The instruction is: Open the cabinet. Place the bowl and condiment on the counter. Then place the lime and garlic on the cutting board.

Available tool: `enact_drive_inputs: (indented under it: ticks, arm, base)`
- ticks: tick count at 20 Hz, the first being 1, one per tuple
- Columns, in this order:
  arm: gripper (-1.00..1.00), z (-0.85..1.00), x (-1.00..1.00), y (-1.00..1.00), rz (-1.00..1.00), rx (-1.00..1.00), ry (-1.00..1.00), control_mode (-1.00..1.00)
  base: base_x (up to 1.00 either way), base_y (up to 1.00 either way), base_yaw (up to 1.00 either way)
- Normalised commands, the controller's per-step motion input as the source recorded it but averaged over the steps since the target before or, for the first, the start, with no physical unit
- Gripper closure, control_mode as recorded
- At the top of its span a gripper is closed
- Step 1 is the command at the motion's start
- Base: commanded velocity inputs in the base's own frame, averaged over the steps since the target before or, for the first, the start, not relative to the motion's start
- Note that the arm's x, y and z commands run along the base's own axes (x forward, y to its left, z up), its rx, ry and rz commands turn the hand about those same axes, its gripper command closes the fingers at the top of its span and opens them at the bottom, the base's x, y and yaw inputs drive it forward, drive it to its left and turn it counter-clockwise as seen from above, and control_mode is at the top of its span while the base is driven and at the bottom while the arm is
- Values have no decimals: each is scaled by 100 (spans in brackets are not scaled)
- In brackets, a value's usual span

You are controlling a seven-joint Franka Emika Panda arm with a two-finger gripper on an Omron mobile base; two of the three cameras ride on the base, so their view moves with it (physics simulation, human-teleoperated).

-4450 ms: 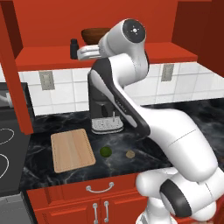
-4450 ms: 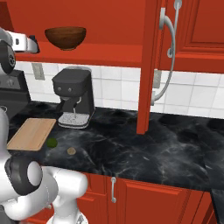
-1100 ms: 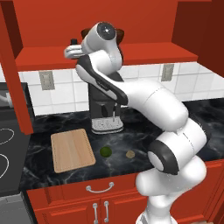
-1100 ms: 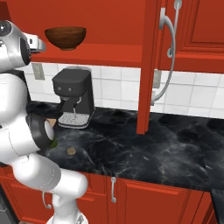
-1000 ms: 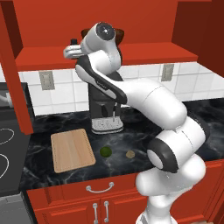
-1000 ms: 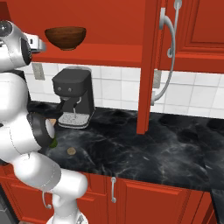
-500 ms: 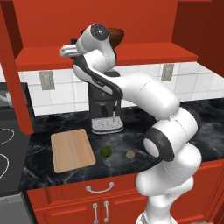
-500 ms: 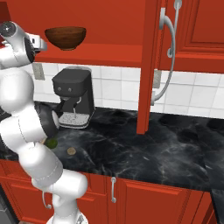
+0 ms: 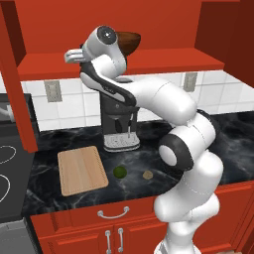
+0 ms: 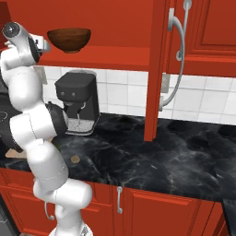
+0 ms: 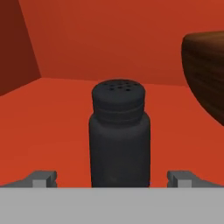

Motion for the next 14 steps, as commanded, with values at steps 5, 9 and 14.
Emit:
enact_drive_inputs:
  ticks: [5,9,14]
  arm:
    - [-100,0,23,12,0,-1,1,-100]
    - [-100,0,20,10,0,-1,1,-100]
    - [-100,0,15,6,0,-2,3,-100]
  base:
    - [0,0,0]
    - [0,0,0]
    - [0,0,0]
